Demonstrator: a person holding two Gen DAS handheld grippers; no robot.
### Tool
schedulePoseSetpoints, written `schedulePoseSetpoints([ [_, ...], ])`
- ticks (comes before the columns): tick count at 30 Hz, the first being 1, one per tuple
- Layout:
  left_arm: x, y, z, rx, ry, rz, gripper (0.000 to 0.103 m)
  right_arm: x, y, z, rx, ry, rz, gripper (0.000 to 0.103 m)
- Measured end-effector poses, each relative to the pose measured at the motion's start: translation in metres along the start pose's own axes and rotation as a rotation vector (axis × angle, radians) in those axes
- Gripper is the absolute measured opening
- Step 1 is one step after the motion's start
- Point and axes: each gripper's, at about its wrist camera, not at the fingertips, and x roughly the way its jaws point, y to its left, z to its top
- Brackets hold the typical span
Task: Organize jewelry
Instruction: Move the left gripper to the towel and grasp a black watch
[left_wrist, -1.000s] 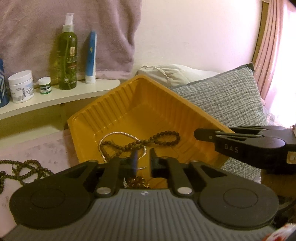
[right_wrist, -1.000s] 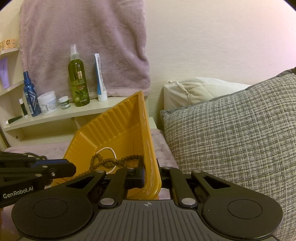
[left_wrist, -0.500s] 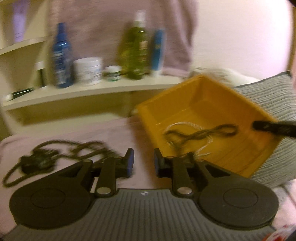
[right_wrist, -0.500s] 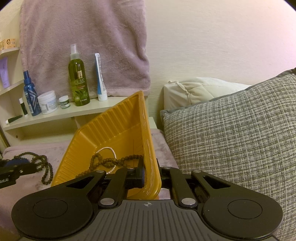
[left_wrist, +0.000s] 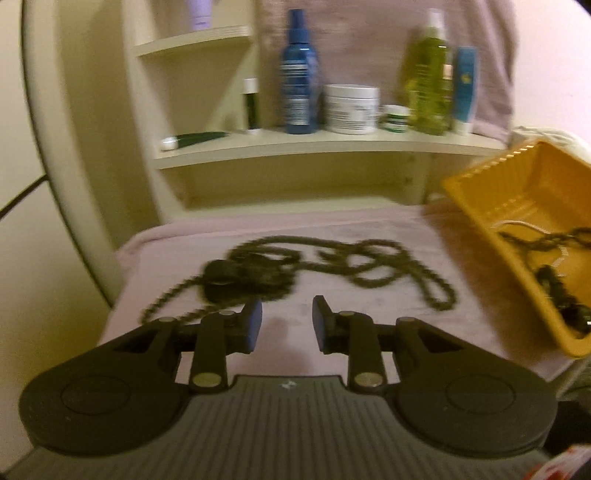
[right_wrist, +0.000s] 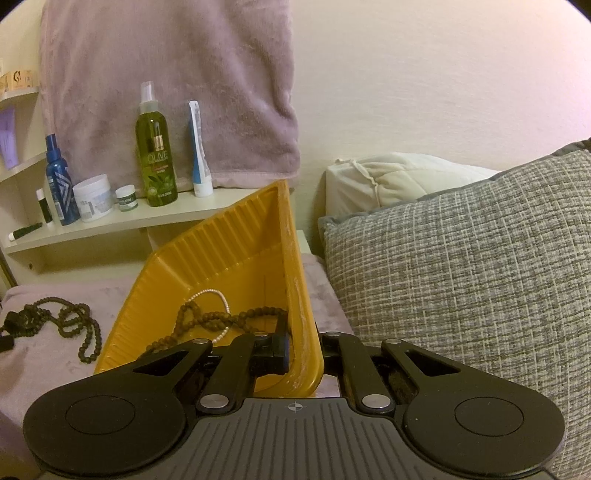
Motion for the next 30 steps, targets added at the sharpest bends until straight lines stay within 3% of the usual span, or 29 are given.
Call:
schedulePoseSetpoints([
  [4, 0.01, 0.017, 0.001, 0.021, -0.008, 0.045, 0.033, 0.001, 0.0, 0.001, -0.007, 0.003, -0.002, 0.007],
  [12, 0.041, 0.045, 0.004, 0.129, 0.022, 0.116, 0.034, 0.003, 0.0, 0.001, -0.017, 0.009, -0.011, 0.007],
  [24, 0.067, 0.043, 0.006, 0.261, 0.025, 0.063, 0.033, 0.006, -0.002, 0.002, -0.028, 0.017, -0.014, 0.007],
  [28, 0.07, 0.043, 0.007, 0.264, 0.046, 0.057, 0.014, 0.006, -0.002, 0.002, -0.027, 0.017, -0.014, 0.007],
  [30, 0.069, 0.042, 0.008, 0.259, 0.045, 0.057, 0.012, 0.007, -0.002, 0.002, -0.028, 0.016, -0.014, 0.007],
])
